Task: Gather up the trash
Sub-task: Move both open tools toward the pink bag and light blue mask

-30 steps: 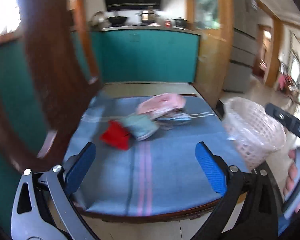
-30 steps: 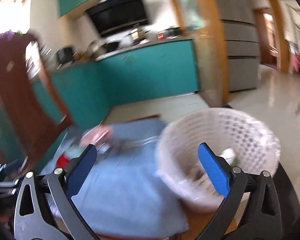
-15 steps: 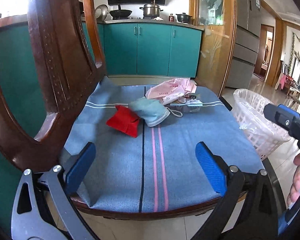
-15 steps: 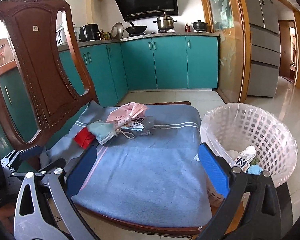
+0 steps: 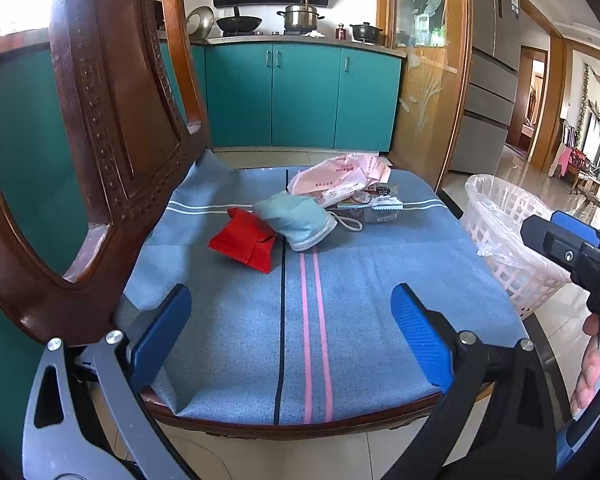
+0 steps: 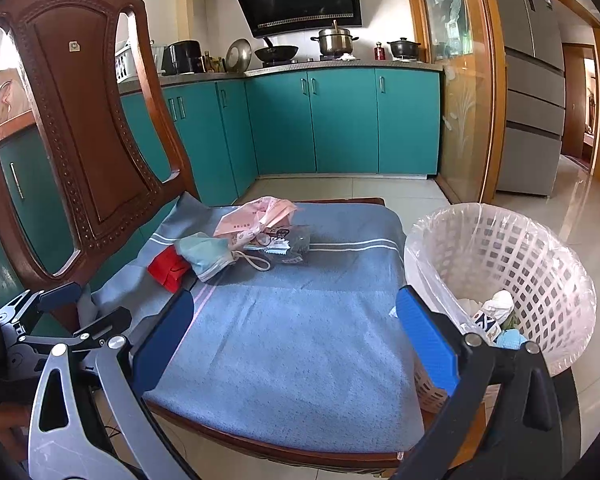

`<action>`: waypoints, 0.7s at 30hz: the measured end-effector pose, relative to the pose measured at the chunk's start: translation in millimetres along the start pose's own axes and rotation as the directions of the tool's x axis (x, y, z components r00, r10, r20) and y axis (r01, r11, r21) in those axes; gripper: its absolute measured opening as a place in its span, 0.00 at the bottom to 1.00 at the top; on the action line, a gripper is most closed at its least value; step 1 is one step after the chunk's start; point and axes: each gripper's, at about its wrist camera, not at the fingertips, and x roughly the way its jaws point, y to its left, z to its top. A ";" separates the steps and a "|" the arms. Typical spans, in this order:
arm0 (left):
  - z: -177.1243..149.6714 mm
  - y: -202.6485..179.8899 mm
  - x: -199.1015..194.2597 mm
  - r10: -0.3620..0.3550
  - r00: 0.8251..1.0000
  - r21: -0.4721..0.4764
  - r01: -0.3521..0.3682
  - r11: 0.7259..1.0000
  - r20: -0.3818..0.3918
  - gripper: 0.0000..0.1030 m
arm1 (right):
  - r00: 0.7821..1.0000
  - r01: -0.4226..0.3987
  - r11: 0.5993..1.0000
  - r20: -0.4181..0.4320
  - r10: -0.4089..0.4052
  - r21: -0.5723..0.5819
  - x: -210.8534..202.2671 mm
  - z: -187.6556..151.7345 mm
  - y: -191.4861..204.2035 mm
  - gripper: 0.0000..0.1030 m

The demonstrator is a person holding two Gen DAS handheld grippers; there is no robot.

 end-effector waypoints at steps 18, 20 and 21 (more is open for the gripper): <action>-2.3 -0.4 5.3 -0.002 1.000 -0.003 0.002 1.000 -0.017 0.96 | 1.000 -0.007 1.000 -0.013 0.007 -0.011 2.0 -1.9 1.5 0.96; -2.4 -0.7 5.8 -0.001 1.000 -0.001 0.001 1.000 -0.019 0.96 | 1.000 -0.008 1.000 -0.014 0.007 -0.011 2.3 -1.9 1.6 0.96; -2.6 -0.8 6.2 -0.002 1.000 0.000 0.002 1.000 -0.020 0.96 | 1.000 -0.008 1.000 -0.015 0.007 -0.013 2.6 -2.1 1.8 0.96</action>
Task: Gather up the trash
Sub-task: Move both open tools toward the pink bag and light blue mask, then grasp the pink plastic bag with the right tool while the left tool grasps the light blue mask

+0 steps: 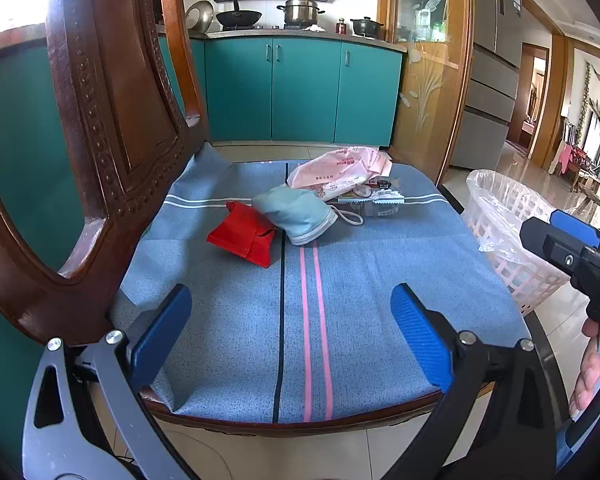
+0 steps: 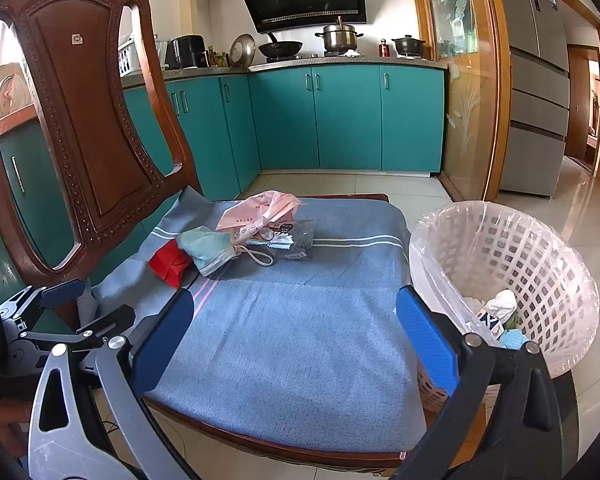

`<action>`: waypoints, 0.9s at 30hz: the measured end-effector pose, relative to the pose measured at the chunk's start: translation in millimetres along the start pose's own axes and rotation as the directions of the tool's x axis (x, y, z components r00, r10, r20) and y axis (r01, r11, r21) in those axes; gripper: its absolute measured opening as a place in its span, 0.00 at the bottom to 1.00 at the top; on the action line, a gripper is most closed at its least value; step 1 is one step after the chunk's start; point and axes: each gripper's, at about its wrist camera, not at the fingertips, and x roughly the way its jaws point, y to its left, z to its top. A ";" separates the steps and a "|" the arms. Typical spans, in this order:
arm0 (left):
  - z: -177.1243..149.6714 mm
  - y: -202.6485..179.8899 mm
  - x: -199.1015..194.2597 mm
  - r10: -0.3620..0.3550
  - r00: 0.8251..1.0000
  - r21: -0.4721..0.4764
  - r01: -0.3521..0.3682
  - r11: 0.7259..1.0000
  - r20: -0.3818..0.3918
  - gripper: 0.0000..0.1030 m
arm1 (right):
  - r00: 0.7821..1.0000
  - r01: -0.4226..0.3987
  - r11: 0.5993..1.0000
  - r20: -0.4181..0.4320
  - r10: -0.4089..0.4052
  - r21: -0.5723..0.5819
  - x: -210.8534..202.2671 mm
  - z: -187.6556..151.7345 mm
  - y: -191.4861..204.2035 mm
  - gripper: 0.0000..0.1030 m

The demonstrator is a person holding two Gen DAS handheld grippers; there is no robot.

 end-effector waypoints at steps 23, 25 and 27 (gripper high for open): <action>57.7 -42.6 111.5 0.096 0.995 0.233 -0.102 0.967 0.038 0.94 | 0.958 -0.218 0.874 -0.075 0.277 0.435 151.0 68.0 -45.8 0.83; 60.0 -41.6 125.2 0.102 0.995 0.238 -0.101 0.966 0.010 0.92 | 0.954 -0.211 0.873 -0.102 0.281 0.440 169.5 73.7 -43.3 0.81; 60.9 -39.9 136.8 0.108 0.994 0.235 -0.101 0.967 -0.017 0.86 | 0.944 -0.223 0.870 -0.123 0.305 0.439 181.1 79.0 -39.2 0.75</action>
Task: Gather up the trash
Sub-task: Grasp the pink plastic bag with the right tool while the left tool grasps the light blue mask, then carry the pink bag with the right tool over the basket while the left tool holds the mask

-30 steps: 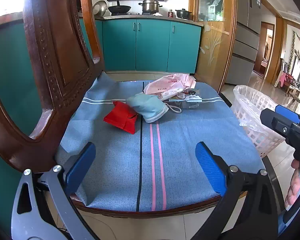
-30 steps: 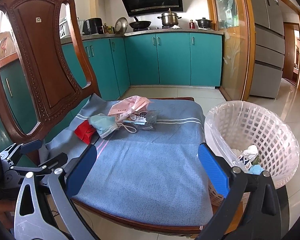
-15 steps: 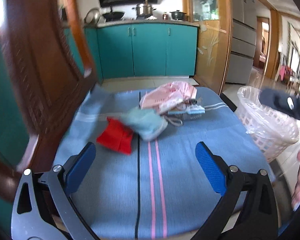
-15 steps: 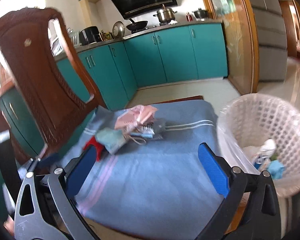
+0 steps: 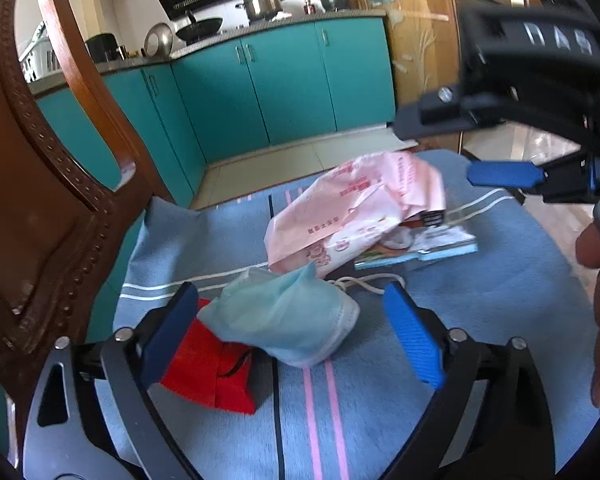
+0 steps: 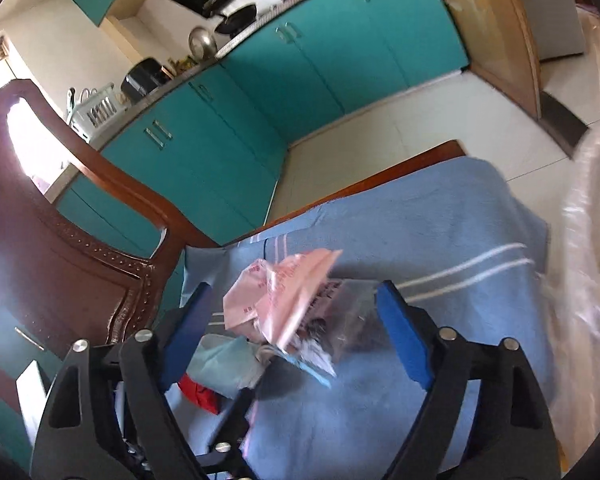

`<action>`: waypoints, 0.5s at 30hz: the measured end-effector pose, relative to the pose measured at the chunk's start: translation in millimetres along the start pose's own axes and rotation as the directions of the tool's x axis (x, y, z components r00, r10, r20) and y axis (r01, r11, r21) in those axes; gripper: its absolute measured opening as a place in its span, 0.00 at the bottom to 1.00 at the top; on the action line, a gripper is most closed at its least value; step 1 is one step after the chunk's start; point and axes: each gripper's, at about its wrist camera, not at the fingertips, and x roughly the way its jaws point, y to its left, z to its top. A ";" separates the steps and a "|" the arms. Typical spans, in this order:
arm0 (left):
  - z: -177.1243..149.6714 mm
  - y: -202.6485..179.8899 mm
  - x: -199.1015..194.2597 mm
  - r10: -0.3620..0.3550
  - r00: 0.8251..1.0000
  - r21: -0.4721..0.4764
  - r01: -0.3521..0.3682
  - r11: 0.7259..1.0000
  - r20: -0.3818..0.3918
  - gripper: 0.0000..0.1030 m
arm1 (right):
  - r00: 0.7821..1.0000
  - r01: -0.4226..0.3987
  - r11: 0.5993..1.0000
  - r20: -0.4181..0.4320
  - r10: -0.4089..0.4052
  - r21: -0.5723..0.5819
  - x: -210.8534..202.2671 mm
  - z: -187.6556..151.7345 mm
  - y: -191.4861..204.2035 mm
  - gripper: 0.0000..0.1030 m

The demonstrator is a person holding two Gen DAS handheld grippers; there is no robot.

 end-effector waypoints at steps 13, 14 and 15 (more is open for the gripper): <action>5.5 44.0 -27.7 -0.124 0.992 -0.210 0.129 0.969 0.040 0.11 | 0.994 -0.108 0.992 -0.026 0.107 -0.070 -9.1 9.7 23.1 0.06; 7.2 49.4 -41.9 -0.130 0.989 -0.230 0.143 0.963 0.071 0.11 | 0.993 -0.117 0.989 -0.007 0.117 -0.086 -18.8 10.7 26.8 0.06; 8.6 54.2 -58.2 -0.135 0.986 -0.247 0.157 0.956 0.103 0.11 | 0.990 -0.137 0.983 0.026 0.141 -0.119 -36.4 10.4 34.1 0.06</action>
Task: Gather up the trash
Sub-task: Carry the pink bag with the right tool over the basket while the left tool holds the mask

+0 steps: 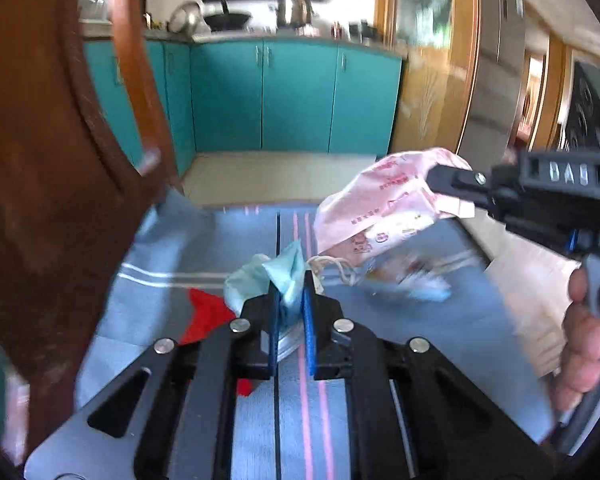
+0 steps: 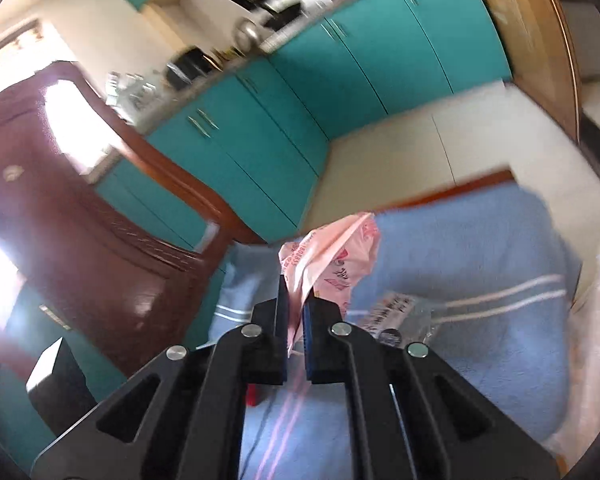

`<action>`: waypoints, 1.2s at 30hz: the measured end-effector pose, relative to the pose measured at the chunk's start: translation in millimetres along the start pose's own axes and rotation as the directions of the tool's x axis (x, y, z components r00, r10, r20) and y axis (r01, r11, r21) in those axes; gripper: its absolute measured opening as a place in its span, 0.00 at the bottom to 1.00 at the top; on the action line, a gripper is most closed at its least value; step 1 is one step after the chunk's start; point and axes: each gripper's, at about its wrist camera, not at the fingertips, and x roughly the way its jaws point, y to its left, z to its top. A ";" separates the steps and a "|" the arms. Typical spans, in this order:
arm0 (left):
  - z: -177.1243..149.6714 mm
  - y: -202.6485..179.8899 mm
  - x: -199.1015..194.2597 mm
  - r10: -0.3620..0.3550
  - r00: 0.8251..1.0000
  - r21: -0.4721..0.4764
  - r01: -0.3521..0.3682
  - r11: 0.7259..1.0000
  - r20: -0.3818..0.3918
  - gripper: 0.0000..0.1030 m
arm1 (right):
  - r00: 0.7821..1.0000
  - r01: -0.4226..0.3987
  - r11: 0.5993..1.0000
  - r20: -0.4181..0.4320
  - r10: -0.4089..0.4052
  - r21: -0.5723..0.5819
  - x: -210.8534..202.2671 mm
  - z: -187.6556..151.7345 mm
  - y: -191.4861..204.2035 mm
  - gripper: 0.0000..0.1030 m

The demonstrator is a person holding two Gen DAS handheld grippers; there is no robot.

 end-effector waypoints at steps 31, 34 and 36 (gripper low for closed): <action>-56.7 -11.2 -108.4 0.037 0.996 -0.073 -0.032 0.997 0.080 0.11 | 0.965 0.255 0.906 0.144 -0.218 -0.339 -145.6 -126.8 33.9 0.06; -57.1 -9.3 -106.3 0.040 0.996 -0.068 -0.035 0.997 0.076 0.11 | 0.966 0.255 0.902 0.135 -0.220 -0.349 -142.3 -126.6 35.6 0.06; -57.5 -8.8 -106.4 0.039 0.997 -0.065 -0.034 0.997 0.074 0.11 | 0.967 0.253 0.902 0.128 -0.221 -0.350 -140.3 -127.5 36.3 0.06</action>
